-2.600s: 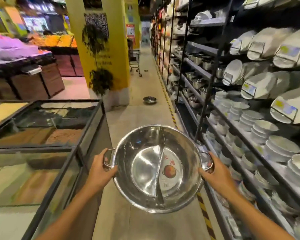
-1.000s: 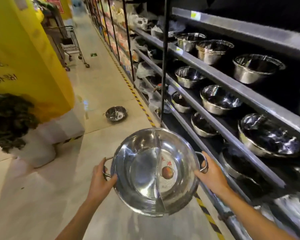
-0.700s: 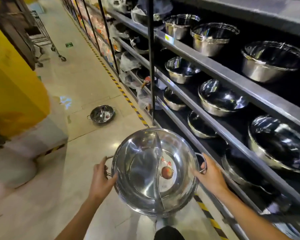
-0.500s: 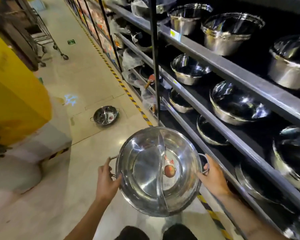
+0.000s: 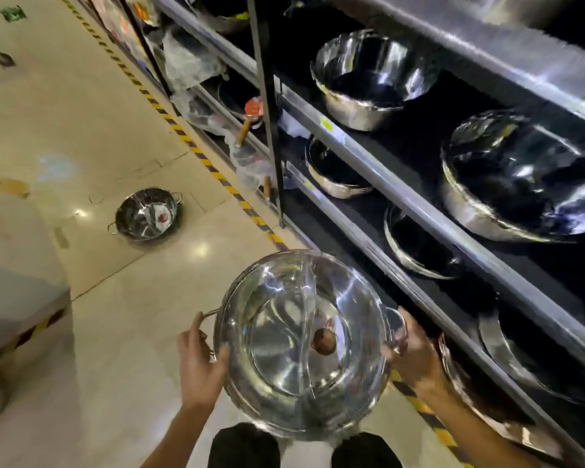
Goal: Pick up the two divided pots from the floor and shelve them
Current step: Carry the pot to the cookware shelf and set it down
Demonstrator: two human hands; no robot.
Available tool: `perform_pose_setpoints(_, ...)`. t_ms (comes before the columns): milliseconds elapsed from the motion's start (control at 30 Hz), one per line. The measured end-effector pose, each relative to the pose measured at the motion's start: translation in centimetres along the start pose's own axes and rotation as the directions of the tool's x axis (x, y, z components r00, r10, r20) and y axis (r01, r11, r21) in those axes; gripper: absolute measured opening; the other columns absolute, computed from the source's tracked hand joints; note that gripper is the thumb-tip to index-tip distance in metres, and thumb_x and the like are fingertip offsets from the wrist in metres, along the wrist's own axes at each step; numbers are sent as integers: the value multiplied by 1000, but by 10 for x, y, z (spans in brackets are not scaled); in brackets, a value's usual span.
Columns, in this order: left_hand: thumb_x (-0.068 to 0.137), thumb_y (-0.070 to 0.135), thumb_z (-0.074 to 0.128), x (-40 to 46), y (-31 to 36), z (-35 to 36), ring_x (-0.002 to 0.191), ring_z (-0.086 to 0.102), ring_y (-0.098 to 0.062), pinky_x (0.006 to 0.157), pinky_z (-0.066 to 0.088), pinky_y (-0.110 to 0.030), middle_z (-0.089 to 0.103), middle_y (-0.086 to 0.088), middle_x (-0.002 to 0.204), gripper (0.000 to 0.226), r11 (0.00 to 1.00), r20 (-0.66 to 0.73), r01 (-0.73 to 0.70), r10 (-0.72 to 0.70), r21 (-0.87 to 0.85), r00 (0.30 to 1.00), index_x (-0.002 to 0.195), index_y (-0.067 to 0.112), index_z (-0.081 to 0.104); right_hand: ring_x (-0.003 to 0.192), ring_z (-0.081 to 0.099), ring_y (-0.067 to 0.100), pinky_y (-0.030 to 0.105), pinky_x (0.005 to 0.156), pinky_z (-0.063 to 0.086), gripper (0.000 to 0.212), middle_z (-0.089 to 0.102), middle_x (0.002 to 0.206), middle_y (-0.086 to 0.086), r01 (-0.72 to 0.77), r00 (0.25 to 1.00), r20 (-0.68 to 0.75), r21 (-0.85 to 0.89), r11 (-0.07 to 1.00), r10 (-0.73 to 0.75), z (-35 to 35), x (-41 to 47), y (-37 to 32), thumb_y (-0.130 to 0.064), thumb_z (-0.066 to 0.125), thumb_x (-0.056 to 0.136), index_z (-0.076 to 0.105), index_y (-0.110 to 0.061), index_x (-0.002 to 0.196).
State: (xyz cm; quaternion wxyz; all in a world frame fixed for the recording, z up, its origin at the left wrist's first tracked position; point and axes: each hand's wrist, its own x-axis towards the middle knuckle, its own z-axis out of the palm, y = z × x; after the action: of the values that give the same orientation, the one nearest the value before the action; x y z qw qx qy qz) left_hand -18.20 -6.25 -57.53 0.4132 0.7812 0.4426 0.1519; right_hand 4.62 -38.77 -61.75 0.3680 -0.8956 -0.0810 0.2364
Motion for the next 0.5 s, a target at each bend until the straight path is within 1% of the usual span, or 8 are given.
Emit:
perform_pose_setpoints(67, 77, 36, 63, 26, -35, 35, 83, 48, -10, 73, 45, -30, 41, 2, 99, 76, 1000, 18, 2, -2, 3, 1000, 147, 24, 35, 90, 66, 21, 29, 78, 56, 88, 64, 106, -3, -33, 999, 6, 10, 999, 33, 30, 26, 30, -49, 76, 72, 27, -48, 145)
perform_pose_setpoints(133, 74, 38, 60, 52, -74, 76, 84, 50, -20, 79, 50, -40, 41, 4, 97, 78, 1000, 18, 4, -4, -21, 1000, 147, 22, 37, 95, 66, 18, 34, 82, 56, 93, 65, 111, -6, -91, 995, -39, 59, 994, 94, 61, 50, 61, -47, 82, 73, 28, -38, 148)
perform_pose_setpoints(200, 72, 43, 57, 76, -112, 121, 87, 50, -23, 85, 49, -43, 42, 2, 98, 82, 999, 25, 10, -9, -43, 1000, 148, 22, 36, 96, 66, 19, 34, 79, 53, 92, 65, 108, -4, -109, 989, -90, 61, 992, 114, 89, 76, 90, -42, 85, 72, 32, -31, 147)
perform_pose_setpoints(267, 73, 43, 58, 99, -147, 168, 88, 49, -23, 86, 48, -40, 42, 1, 98, 81, 998, 38, -22, 24, -62, 999, 148, 21, 37, 91, 64, 18, 29, 75, 47, 82, 65, 106, -2, -99, 986, -129, 78, 992, 109, 117, 103, 119, -36, 85, 74, 40, -28, 142)
perform_pose_setpoints(333, 74, 39, 59, 122, -177, 215, 87, 50, -25, 86, 47, -35, 43, -1, 98, 78, 993, 44, -79, 83, -90, 996, 147, 17, 40, 86, 59, 13, 28, 77, 41, 72, 63, 103, -3, -92, 979, -175, 86, 992, 106, 143, 131, 154, -27, 83, 77, 46, -26, 139)
perform_pose_setpoints(400, 74, 35, 59, 144, -205, 257, 85, 49, -23, 83, 45, -21, 44, -5, 98, 77, 989, 62, -115, 121, -97, 991, 146, 14, 41, 84, 60, 10, 28, 78, 42, 67, 63, 98, -7, -59, 976, -206, 87, 994, 76, 165, 159, 188, -25, 82, 78, 48, -30, 136)
perform_pose_setpoints(433, 75, 34, 58, 155, -215, 277, 84, 49, -21, 81, 43, -15, 45, -8, 97, 76, 985, 70, -144, 151, -95, 986, 146, 13, 41, 82, 61, 6, 25, 77, 44, 67, 63, 96, -8, -37, 972, -229, 99, 994, 59, 176, 174, 203, -24, 82, 78, 48, -32, 134)
perform_pose_setpoints(500, 76, 33, 58, 179, -232, 311, 83, 48, -15, 79, 40, -11, 46, -10, 95, 75, 976, 62, -202, 208, -86, 976, 145, 11, 42, 74, 61, 3, 10, 71, 44, 68, 62, 92, -4, -29, 966, -252, 135, 990, 63, 194, 205, 235, -16, 82, 77, 49, -29, 135)
